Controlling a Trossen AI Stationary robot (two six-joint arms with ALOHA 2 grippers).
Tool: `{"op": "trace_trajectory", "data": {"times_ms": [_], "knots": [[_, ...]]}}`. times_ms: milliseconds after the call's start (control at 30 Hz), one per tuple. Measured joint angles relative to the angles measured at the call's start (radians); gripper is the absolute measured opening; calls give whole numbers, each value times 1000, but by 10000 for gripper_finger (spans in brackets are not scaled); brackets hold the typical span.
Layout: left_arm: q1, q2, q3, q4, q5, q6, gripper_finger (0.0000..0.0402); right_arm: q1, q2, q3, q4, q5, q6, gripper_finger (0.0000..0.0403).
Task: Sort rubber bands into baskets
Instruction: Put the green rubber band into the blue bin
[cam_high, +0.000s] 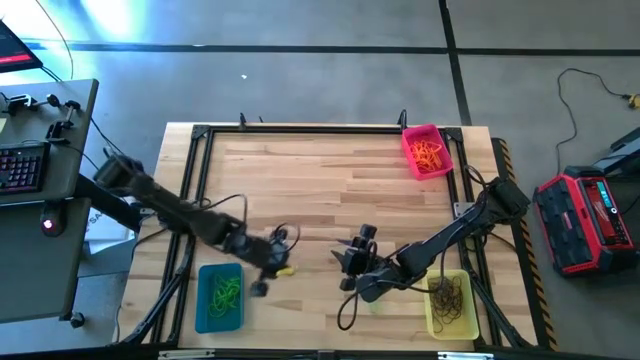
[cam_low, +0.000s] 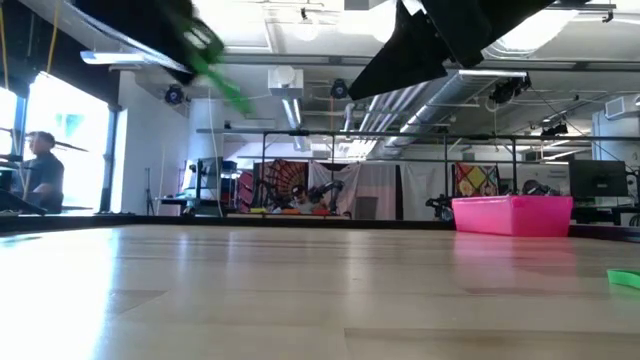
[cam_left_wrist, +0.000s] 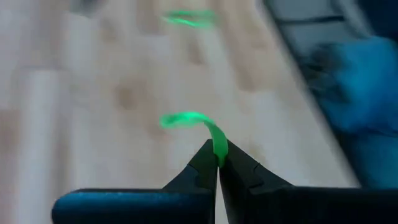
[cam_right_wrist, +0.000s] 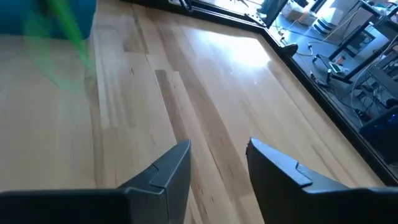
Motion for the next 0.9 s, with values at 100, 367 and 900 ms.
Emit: {"op": "trace_trajectory", "data": {"times_ms": [100,367,900], "knots": [[-79,-58,0,-89,80,-85,1,-2,0,0,-10,-14,7,145],[-317,-149,0,-249,161,-470,1,-8,0,0,-19,-97,10,145],[-490,-149,-27,-532,75,-914,9,-10,0,0,-171,-125,104,145]]}}
